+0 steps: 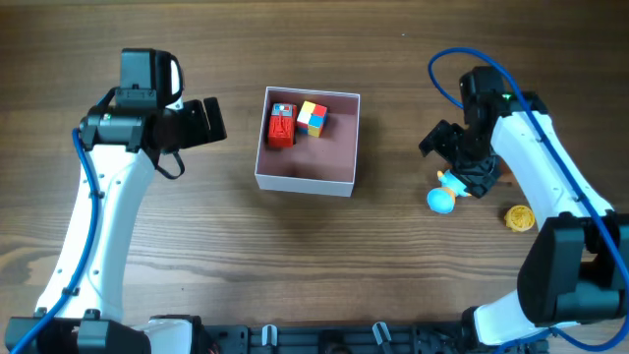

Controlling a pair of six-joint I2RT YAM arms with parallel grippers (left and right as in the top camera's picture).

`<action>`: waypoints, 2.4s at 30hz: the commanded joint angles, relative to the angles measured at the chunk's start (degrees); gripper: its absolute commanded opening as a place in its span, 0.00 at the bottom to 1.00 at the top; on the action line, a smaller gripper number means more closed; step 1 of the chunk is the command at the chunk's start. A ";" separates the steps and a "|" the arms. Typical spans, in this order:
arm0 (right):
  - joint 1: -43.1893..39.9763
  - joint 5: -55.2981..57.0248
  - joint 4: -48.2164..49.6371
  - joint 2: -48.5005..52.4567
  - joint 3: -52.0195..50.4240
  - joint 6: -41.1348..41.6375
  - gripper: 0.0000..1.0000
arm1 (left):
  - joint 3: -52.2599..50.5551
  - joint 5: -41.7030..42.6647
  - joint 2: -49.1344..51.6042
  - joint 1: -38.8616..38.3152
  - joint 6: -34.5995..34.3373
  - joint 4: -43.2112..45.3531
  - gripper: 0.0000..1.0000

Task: Pack container
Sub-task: 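Lower right gripper onto the blue-orange duck toy and grasp it, then carry the duck with right gripper into the box and release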

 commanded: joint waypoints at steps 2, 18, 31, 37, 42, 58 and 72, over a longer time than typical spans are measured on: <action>-3.48 1.62 5.81 0.13 -7.19 -3.63 1.00 | -0.15 1.03 0.70 0.33 -0.74 0.20 1.00; -3.61 1.62 20.68 0.13 -16.87 -9.40 0.48 | -0.15 1.05 0.70 0.28 -0.76 0.15 1.00; 2.19 1.62 14.14 -10.47 -3.06 -21.40 0.04 | -0.15 0.44 0.09 3.93 -0.74 -0.07 1.00; 23.45 10.73 14.45 -15.17 18.18 -22.53 0.04 | -0.15 0.68 0.00 4.28 -0.76 -0.48 1.00; 29.64 8.37 19.63 -2.82 18.25 -18.16 0.04 | -0.15 0.68 0.00 4.28 -0.76 -0.52 1.00; 25.09 5.40 22.14 16.85 18.16 -10.88 0.14 | -0.15 0.68 0.00 4.28 -0.74 -0.55 1.00; 20.76 11.06 16.55 16.85 18.12 -15.34 0.12 | -0.15 0.66 0.00 4.28 -0.74 -0.74 1.00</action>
